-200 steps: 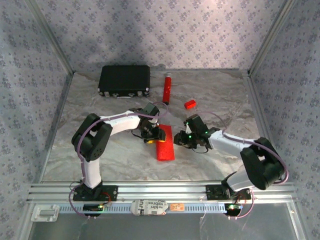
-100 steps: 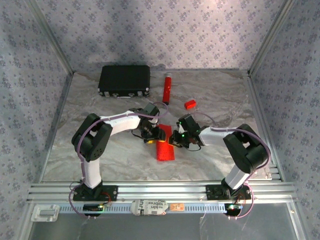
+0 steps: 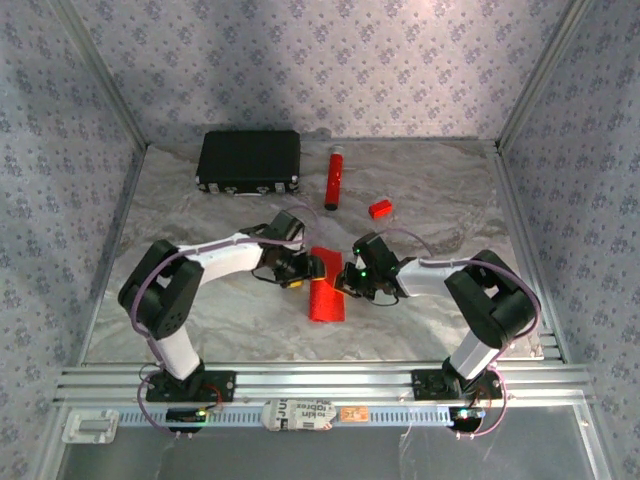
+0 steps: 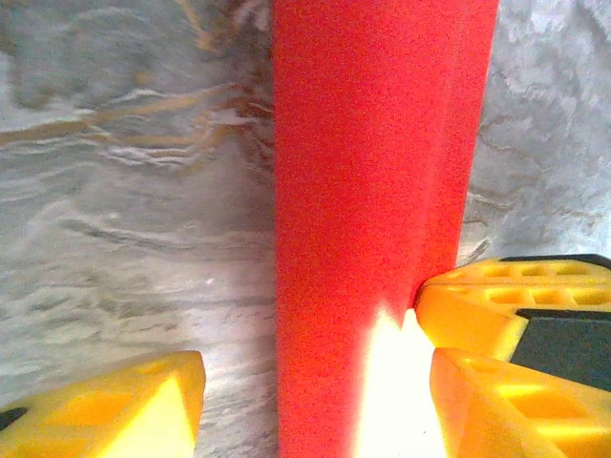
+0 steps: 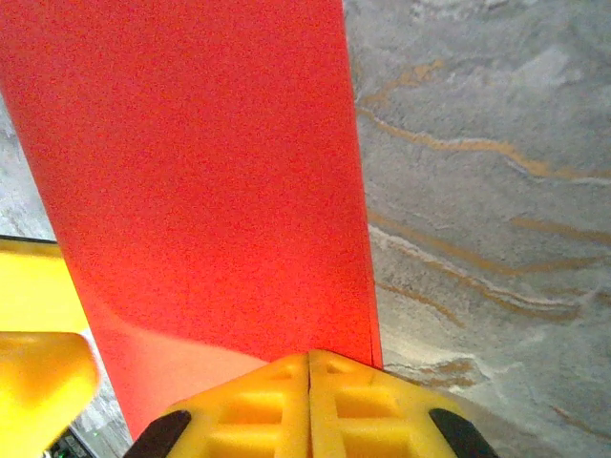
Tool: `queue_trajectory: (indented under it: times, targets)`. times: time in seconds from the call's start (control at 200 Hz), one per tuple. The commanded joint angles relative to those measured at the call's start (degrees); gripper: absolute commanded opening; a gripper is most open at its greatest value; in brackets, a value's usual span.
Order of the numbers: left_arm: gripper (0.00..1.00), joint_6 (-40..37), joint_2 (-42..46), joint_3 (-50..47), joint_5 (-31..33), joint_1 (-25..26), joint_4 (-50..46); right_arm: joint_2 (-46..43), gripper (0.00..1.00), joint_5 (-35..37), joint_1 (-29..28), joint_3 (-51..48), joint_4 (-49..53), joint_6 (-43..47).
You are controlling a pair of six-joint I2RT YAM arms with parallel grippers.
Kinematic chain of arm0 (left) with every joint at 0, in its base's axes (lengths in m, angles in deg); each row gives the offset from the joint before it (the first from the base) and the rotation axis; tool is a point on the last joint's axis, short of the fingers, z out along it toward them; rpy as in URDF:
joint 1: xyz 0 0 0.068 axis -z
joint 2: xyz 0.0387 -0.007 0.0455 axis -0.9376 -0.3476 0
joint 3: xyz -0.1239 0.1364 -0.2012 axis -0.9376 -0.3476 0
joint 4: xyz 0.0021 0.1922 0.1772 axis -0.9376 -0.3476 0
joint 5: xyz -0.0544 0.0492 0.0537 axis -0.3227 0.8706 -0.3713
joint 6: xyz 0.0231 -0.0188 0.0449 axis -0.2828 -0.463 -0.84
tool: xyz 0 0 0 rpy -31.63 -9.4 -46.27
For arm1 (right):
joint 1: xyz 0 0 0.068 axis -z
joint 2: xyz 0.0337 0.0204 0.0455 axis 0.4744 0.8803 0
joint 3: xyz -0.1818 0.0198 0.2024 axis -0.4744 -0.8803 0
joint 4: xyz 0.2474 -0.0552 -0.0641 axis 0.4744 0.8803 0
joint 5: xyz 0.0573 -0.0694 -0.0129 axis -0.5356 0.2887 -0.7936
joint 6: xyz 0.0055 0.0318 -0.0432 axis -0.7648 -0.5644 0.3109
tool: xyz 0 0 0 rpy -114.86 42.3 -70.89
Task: Fold a paper plane with a square sheet of paper (pick it up from the middle)
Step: First fold the square sheet of paper in half at the center of the table.
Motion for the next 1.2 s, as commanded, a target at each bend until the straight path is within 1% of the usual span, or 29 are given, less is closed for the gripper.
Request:
queue_trajectory:
  times: [0.0,0.15,0.2,0.395,0.685,0.894,1.039,1.194]
  targets:
    - [0.62,3.57,1.95,-3.34,-2.43,-1.07,6.83,0.31,0.08,3.33,-0.6,-1.67,4.51,-2.19]
    - [0.57,5.16,1.61,-6.25,-6.0,-1.13,12.42,0.47,0.09,3.2,-0.48,-1.39,4.68,-2.17]
    - [0.56,5.36,1.38,-6.67,-8.11,-1.11,14.3,0.55,0.09,3.12,-0.58,-1.41,4.72,-2.17]
    - [0.5,6.39,1.25,-8.65,-8.91,-1.13,16.62,0.39,0.09,3.41,-0.57,-1.4,5.25,-2.21]
    - [0.46,5.45,0.01,-8.5,-8.81,-0.93,15.62,0.43,0.1,3.58,-0.57,-1.45,4.99,-2.36]
    - [0.44,2.02,-2.49,-5.16,-6.93,-0.14,8.92,0.82,0.1,3.48,-0.69,-0.89,5.08,-2.34]
    - [0.42,2.43,-3.06,-5.37,-6.59,-0.06,9.33,0.78,0.1,3.48,-0.67,-0.46,5.09,-2.37]
    - [0.38,2.7,-3.38,-5.3,-5.36,-0.07,8.55,-0.72,0.15,2.49,-0.57,0.3,3.99,-1.37]
